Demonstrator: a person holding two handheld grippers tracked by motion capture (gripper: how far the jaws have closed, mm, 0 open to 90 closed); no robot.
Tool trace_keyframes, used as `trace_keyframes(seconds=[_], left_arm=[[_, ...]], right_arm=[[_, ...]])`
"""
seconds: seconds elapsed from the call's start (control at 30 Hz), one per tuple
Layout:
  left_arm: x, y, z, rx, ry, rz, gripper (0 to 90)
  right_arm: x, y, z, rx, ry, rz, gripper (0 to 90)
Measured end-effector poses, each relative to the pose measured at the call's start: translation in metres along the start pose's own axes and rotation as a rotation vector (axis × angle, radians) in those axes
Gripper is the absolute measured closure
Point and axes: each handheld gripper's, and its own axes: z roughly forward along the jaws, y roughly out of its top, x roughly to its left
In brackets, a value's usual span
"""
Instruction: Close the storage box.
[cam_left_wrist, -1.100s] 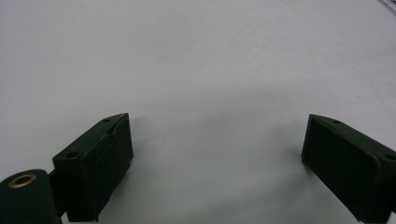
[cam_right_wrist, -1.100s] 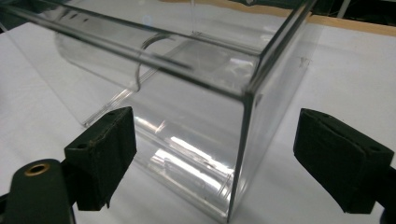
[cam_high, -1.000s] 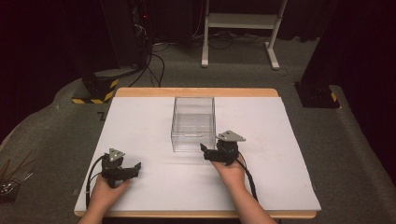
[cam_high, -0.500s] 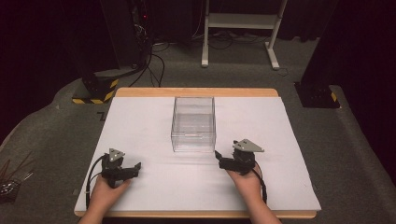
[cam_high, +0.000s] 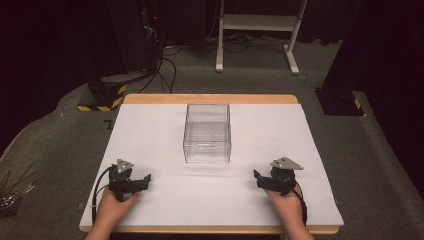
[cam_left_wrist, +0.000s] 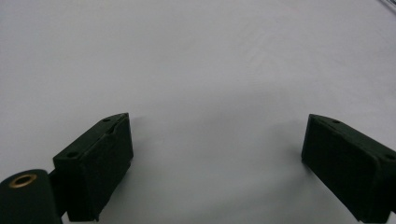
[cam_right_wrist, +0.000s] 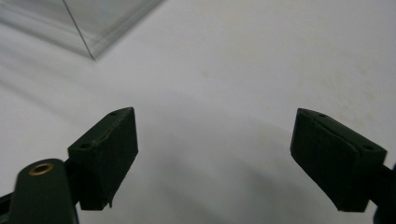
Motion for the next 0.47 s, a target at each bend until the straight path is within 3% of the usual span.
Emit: trace_keyframes(seconds=[0.03, 0.17, 0.47], left_arm=[[0.0000, 0.0000, 0.0000, 0.000, 0.000, 0.000, 9.2], [-0.0001, -0.0001, 0.0000, -0.001, 0.000, -0.001, 9.2], [-0.0001, -0.0001, 0.0000, -0.001, 0.000, -0.001, 9.3]], right_arm=[[-0.0016, -0.0026, 0.0021, 0.024, -0.002, -0.016, 15.7], [-0.0039, -0.0029, 0.0108, 0.113, 0.012, -0.003, 17.2], [-0.0044, -0.0031, 0.0110, 0.112, 0.013, 0.004, 17.0]])
